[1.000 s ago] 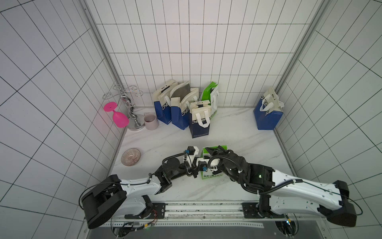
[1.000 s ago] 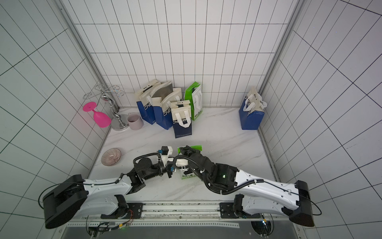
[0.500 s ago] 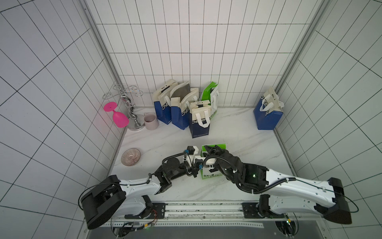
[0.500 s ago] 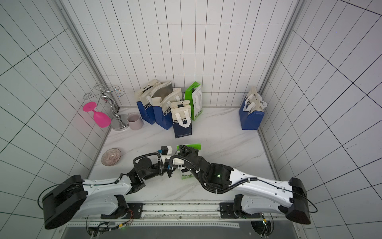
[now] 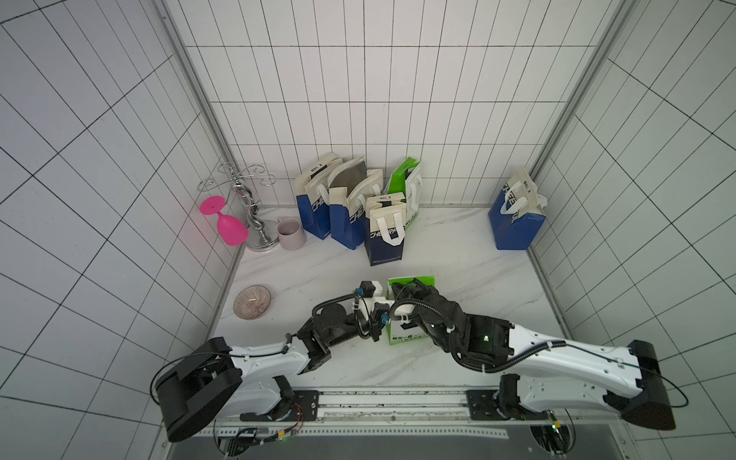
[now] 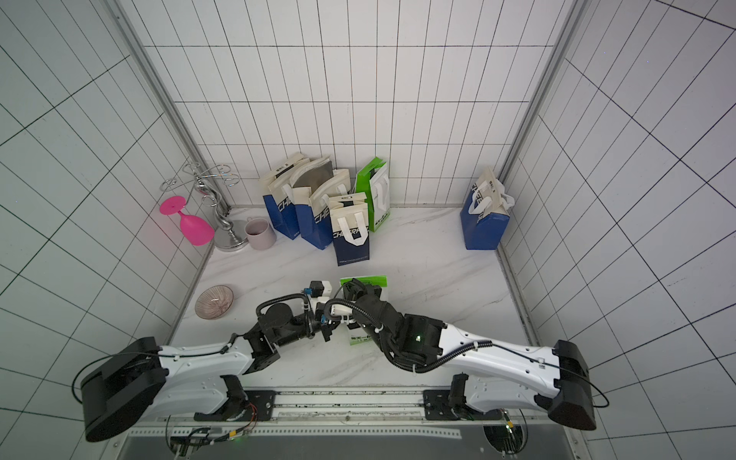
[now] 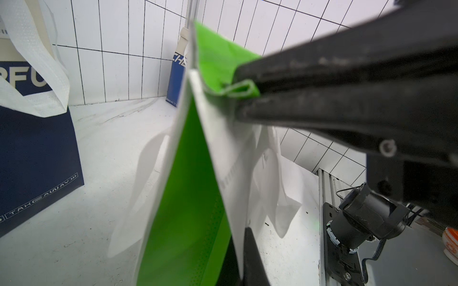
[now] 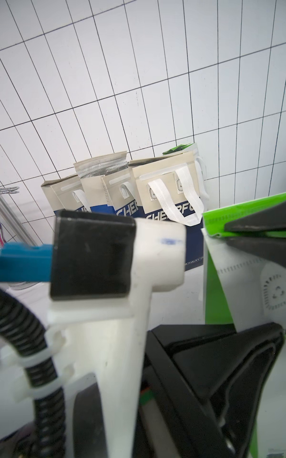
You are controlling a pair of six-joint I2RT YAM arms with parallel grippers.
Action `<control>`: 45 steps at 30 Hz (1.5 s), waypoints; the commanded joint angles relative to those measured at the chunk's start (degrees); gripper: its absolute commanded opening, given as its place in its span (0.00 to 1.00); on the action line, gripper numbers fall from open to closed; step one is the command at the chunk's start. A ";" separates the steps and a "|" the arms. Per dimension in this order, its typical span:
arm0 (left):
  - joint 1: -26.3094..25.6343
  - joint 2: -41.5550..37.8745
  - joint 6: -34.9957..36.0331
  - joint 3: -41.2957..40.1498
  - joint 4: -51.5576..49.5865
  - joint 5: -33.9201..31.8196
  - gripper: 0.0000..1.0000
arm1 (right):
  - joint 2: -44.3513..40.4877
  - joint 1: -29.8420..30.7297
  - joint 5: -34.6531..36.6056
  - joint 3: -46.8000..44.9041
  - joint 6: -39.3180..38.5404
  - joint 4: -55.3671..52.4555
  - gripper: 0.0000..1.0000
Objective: Open the takeout bag
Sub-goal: Open the takeout bag at the center of the board.
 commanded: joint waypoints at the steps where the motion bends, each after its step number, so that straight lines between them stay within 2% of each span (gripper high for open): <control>1: -0.28 -1.19 0.73 0.99 2.05 0.24 0.00 | -0.52 -0.93 0.71 -0.84 1.68 -0.08 0.00; 9: -0.28 -1.15 0.91 1.14 1.60 0.01 0.00 | -1.68 -3.35 0.24 5.75 7.50 -7.88 0.00; 21: -0.28 -1.16 1.35 1.33 0.80 -0.02 0.00 | -2.35 -9.45 -5.58 18.30 13.03 -20.87 0.00; 45: -0.35 -0.81 2.13 1.67 0.20 0.46 0.00 | 2.79 -11.63 -12.31 27.86 8.85 -31.43 0.00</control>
